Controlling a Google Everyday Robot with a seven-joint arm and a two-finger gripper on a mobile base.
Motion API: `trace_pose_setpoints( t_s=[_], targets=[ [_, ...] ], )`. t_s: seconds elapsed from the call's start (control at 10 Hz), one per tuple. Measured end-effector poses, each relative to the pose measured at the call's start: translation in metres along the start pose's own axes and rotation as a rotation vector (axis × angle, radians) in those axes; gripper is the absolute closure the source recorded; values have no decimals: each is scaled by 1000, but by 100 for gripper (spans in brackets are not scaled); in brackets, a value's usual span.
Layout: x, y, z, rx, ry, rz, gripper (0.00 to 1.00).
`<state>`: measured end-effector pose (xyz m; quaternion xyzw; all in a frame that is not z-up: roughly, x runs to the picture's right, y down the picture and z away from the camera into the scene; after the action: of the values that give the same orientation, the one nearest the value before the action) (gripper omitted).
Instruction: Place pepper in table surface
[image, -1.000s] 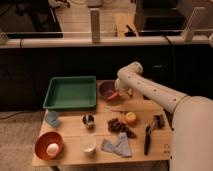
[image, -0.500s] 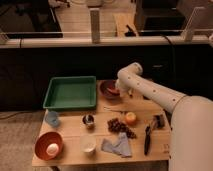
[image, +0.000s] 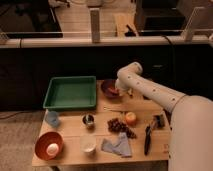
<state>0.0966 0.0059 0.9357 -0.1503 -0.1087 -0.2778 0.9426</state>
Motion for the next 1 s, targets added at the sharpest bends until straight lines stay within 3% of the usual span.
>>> trace_pose_setpoints(
  t_s=[0.6,1.0],
  targets=[
    [-3,-9,-31,21,28,-84,100],
    [-3,-5,-44,25,-3,-137,100]
  ],
)
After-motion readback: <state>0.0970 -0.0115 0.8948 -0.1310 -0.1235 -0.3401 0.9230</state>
